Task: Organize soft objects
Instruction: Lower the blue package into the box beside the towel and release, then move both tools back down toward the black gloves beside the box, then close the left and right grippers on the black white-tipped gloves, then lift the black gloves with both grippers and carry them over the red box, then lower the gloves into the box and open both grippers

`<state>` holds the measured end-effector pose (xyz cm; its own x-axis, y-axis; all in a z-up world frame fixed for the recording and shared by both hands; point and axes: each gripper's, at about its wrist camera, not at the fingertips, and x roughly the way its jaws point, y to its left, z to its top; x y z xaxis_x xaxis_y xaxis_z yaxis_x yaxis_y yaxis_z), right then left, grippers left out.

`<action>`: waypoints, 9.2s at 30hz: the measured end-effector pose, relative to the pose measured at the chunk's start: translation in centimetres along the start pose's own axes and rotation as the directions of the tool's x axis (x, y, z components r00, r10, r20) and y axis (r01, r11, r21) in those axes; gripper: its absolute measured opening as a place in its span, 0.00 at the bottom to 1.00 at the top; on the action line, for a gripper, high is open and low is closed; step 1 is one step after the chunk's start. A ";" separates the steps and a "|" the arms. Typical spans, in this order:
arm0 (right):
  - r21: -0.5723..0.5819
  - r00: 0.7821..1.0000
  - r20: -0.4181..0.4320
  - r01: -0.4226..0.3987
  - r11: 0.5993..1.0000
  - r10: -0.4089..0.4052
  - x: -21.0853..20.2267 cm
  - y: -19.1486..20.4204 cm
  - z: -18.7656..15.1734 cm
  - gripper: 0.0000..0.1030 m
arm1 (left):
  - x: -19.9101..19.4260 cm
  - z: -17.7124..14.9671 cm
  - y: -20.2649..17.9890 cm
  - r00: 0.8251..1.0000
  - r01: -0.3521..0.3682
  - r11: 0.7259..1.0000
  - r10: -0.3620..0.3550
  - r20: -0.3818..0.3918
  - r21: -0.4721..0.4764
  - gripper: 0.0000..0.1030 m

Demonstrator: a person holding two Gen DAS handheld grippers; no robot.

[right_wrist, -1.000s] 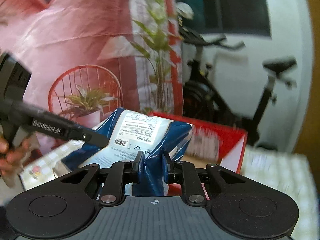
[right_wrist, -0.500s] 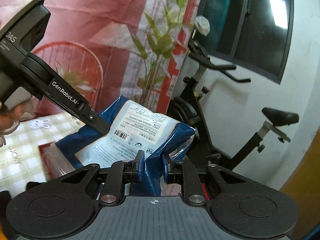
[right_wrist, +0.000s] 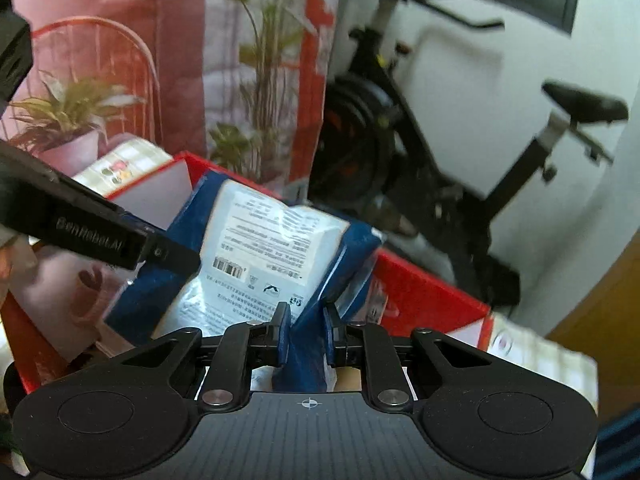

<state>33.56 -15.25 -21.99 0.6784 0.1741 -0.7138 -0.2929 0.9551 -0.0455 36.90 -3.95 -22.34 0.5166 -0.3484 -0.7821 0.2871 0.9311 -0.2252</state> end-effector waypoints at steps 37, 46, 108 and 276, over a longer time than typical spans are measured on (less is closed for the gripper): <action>0.181 0.996 0.085 0.010 0.983 -0.026 -11.8 2.8 -3.1 0.98 | -14.8 -5.7 -2.7 0.955 -0.166 0.973 0.118 0.271 0.163 1.00; 0.226 0.987 0.157 -0.005 0.974 -0.031 -15.6 4.7 -5.6 1.00 | -18.3 -9.7 -1.9 0.943 -0.179 0.977 0.138 0.302 0.113 1.00; 0.225 0.979 0.179 -0.137 0.965 0.097 -13.0 12.4 -19.1 0.75 | -16.2 -25.9 2.3 0.978 -0.053 0.997 0.065 0.199 -0.064 0.37; 0.335 0.974 0.224 -0.058 0.940 -0.020 -11.1 1.6 -7.8 0.73 | -12.4 -7.0 -0.7 0.945 -0.156 0.986 0.130 0.301 0.065 0.98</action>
<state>20.32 -17.52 -19.61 0.8179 0.2047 -0.5377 -0.0890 0.9683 0.2333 24.70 0.45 -16.56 0.7684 -0.2408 -0.5929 0.2549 0.9650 -0.0615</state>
